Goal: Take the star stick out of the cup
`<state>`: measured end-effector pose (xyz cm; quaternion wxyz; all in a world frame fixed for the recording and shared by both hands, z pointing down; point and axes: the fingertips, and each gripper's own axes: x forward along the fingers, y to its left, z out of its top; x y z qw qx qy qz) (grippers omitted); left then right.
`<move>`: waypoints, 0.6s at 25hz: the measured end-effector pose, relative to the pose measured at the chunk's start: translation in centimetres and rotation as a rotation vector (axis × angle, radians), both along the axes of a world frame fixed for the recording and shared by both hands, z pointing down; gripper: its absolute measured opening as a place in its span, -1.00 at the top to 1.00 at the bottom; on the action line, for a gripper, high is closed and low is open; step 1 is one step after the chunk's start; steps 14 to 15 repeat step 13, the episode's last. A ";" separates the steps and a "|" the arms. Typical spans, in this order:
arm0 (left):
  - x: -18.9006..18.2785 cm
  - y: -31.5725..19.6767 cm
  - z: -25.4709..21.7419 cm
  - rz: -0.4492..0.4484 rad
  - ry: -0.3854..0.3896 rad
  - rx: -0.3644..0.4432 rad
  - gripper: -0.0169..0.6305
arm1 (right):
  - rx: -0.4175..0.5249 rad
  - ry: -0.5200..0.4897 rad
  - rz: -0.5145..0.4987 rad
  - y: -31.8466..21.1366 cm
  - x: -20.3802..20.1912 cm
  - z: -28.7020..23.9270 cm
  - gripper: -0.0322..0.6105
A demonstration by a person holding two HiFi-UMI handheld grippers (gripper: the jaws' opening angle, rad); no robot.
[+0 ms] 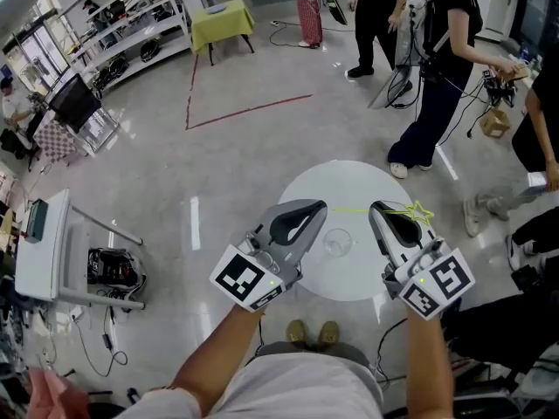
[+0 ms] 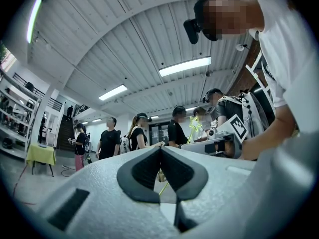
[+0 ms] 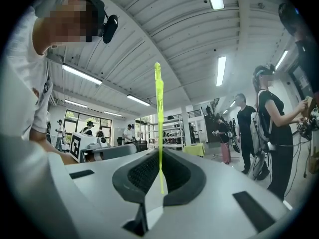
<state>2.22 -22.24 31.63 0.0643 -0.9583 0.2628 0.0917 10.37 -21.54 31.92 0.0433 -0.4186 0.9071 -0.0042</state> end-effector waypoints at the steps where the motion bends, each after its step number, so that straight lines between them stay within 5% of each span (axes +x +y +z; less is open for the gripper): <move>1: 0.0 0.1 -0.1 0.000 0.001 0.001 0.90 | 0.003 0.000 0.000 0.1 0.1 -0.1 0.83; 15: -0.2 0.7 0.3 -0.004 -0.002 0.002 0.90 | 0.010 0.004 -0.006 0.8 -0.3 0.2 0.83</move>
